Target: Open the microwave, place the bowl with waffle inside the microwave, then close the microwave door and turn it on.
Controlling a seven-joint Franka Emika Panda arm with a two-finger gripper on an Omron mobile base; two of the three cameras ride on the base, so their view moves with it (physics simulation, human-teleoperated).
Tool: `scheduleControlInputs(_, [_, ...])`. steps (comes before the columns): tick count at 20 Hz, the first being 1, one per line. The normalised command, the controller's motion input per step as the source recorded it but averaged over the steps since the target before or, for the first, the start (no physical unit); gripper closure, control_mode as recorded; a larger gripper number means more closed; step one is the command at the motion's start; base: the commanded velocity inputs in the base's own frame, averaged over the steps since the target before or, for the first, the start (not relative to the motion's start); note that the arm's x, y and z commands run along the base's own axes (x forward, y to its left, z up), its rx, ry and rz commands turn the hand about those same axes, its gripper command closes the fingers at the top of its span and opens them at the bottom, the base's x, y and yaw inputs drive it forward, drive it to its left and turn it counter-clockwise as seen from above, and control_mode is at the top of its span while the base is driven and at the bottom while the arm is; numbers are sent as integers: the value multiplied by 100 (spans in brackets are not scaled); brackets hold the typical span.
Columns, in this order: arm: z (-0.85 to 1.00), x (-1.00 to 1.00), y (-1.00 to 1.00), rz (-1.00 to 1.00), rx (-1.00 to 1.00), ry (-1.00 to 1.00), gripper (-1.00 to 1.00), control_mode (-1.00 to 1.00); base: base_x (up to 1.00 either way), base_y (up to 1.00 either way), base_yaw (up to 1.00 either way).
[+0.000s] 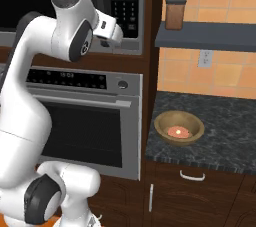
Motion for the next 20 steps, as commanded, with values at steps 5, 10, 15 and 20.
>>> scheduleControlInputs(5, [6, 40, -12, -4, 0, -9, -100, -100, 0, 0, 0])
scheduleControlInputs(10, [1, 32, -8, -1, 7, -28, -100, -100, 0, 0, 0])
scheduleControlInputs(15, [0, 24, 0, 0, 2, -15, -100, -100, 0, 0, 0])
scheduleControlInputs(20, [0, 31, 5, 0, 0, 0, -100, -100, 0, 0, 0])
